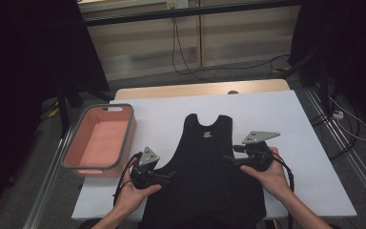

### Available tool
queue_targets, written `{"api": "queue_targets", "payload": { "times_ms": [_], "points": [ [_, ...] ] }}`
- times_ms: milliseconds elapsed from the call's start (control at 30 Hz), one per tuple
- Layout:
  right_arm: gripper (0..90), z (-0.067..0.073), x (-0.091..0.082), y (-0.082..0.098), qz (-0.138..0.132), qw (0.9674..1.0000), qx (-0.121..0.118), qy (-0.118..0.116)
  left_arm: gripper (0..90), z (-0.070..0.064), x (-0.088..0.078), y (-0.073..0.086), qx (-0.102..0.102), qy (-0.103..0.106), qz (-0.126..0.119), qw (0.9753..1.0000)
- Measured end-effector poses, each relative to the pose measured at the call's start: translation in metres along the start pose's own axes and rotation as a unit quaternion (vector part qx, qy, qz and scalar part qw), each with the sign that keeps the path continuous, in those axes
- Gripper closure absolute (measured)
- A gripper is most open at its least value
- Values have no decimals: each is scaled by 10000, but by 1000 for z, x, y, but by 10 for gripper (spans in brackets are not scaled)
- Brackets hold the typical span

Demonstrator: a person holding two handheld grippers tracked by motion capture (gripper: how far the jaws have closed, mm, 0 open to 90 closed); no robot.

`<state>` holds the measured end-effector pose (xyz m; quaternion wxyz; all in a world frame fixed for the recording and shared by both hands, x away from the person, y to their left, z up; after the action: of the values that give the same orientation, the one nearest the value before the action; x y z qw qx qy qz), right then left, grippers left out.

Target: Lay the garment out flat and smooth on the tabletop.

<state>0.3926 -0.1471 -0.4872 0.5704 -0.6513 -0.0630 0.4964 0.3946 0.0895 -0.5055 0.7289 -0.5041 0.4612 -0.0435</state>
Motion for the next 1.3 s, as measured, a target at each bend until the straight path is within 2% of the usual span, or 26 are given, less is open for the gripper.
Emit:
{"api": "queue_targets", "payload": {
  "times_ms": [133,233,333,433,467,500,533,567,600,667,767,833,900,1000,1033,1067,1133,1200,1300],
  "points": [
    [437,12,-9,12,134,9999,-47,-54,135,-8,2,2,159,114,106,9998],
    [438,22,-12,24,256,9995,-125,-130,163,-13,6,4,226,147,234,9994],
    [459,28,-9,35,294,9993,-127,-177,202,-17,9,7,416,115,366,9984],
    [480,33,-4,43,479,9984,-254,-165,297,-23,9,11,543,252,457,9972],
    [500,36,-2,43,508,9981,-278,-202,303,-23,8,12,568,255,463,9970],
    [516,38,-1,42,529,9978,-324,-239,332,-25,8,12,542,300,423,9972],
    [528,40,0,42,554,9973,-388,-270,396,-25,8,13,612,320,452,9966],
    [528,41,1,42,564,9971,-429,-270,407,-25,8,13,628,290,483,9964],
    [528,43,2,42,582,9970,-408,-308,402,-26,7,14,635,360,533,9959],
    [544,44,5,46,684,9963,-415,-322,473,-29,9,16,642,410,529,9957],
    [545,46,8,53,900,9942,-527,-277,533,-32,10,20,820,525,664,9930],
    [543,45,9,58,1038,9926,-587,-211,584,-34,10,20,752,645,655,9929],
    [585,45,9,59,1044,9926,-592,-168,652,-36,10,21,753,751,669,9921],
    [762,45,8,59,1073,9926,-536,-200,851,-37,8,22,623,837,764,9916],
    [811,45,8,59,1092,9927,-447,-236,880,-37,7,23,603,836,783,9916],
    [876,46,7,59,1108,9925,-407,-318,893,-37,6,23,607,806,789,9918],
    [892,48,7,60,1127,9921,-430,-333,900,-38,4,23,620,746,817,9919],
    [897,49,6,60,1178,9914,-489,-286,900,-38,1,26,642,752,912,9909],
    [898,50,3,62,1211,9908,-474,-371,900,-41,-5,30,624,766,956,9905]
  ]
}}
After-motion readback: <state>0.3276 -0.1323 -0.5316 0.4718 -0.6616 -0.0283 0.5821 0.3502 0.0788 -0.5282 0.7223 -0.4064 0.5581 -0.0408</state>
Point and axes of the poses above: each handheld gripper's, and its own axes: x roughly forward along the jaws, y roughly out of its underside, z roughly to its left, the point moved 10 cm from there along x, roughly forward along the jaws, and after that the axes turned 6 degrees about -y, right-handed, at the moved point
